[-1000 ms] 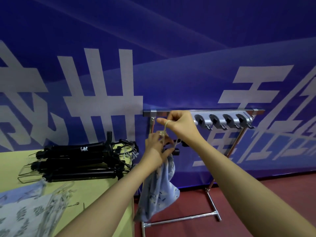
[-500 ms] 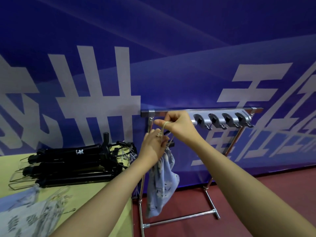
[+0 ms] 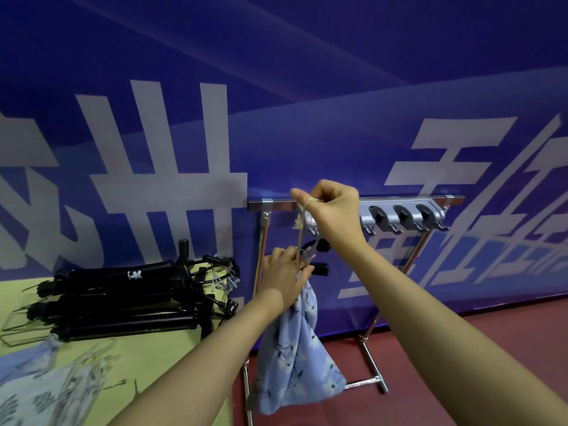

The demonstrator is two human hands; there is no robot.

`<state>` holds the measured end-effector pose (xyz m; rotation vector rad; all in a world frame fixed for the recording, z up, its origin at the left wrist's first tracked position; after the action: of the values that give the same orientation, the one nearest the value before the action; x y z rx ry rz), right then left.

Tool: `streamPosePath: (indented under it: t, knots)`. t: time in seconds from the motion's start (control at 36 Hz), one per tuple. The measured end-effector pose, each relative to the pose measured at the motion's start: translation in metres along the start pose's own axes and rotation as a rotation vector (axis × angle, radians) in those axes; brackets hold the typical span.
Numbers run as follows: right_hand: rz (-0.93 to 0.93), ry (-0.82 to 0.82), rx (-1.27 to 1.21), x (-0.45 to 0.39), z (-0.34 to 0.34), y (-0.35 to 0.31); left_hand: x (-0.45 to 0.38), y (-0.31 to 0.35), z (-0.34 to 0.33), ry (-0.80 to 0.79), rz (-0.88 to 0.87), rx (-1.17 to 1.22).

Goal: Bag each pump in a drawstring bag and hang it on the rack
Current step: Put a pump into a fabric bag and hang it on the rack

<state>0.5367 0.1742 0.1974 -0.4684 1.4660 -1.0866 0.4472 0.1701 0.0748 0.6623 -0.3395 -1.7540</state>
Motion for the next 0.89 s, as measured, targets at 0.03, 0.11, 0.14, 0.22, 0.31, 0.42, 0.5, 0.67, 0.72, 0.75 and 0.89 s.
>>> streamPosePath:
  t: [0.03,0.11,0.14,0.22,0.31,0.42,0.5,0.67,0.72,0.75,0.89]
  knots:
    - [-0.012,0.039,-0.031,-0.001,0.002,-0.002,0.0,0.0,-0.001,0.003,-0.044,-0.037]
    - [-0.058,0.111,-0.095,-0.003,0.005,-0.003,-0.002,-0.002,-0.007,0.006,-0.083,-0.092]
    - [-0.069,0.127,-0.107,-0.004,0.006,-0.002,-0.003,-0.003,-0.009,0.01,-0.087,-0.109]
    - [-0.098,0.132,-0.124,-0.002,0.005,0.005,-0.003,-0.008,-0.015,0.004,-0.063,-0.2]
    - [-0.1,0.067,-0.093,0.002,0.005,0.014,-0.001,-0.015,-0.019,-0.037,-0.022,-0.311]
    - [-0.214,0.024,-0.083,0.001,0.008,0.028,0.002,-0.021,-0.024,-0.043,-0.037,-0.402]
    - [-0.327,0.022,0.007,0.001,0.013,0.04,0.007,-0.029,-0.029,0.006,-0.06,-0.355]
    - [-0.575,-0.192,-0.183,0.018,0.009,0.073,0.018,-0.032,-0.039,-0.068,-0.073,-0.301]
    - [-0.668,-0.259,-0.273,0.025,0.011,0.089,0.02,-0.029,-0.039,-0.114,-0.044,-0.251]
    - [-0.699,-0.286,-0.295,0.027,0.013,0.098,0.021,-0.028,-0.038,-0.136,-0.02,-0.236]
    - [-0.724,-0.413,-0.201,0.03,0.023,0.12,0.013,-0.021,-0.037,-0.1,0.089,-0.165]
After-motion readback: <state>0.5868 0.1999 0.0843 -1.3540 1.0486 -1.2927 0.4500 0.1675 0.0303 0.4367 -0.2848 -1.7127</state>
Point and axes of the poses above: each hand's wrist, its own x-axis away from the middle knuckle, its own z-axis out of the back of the hand, y = z × x, the point moved 2 cm from there along -x, towards the middle knuckle, and after that the axes turned 6 degrees about y, right-handed, at the moved point
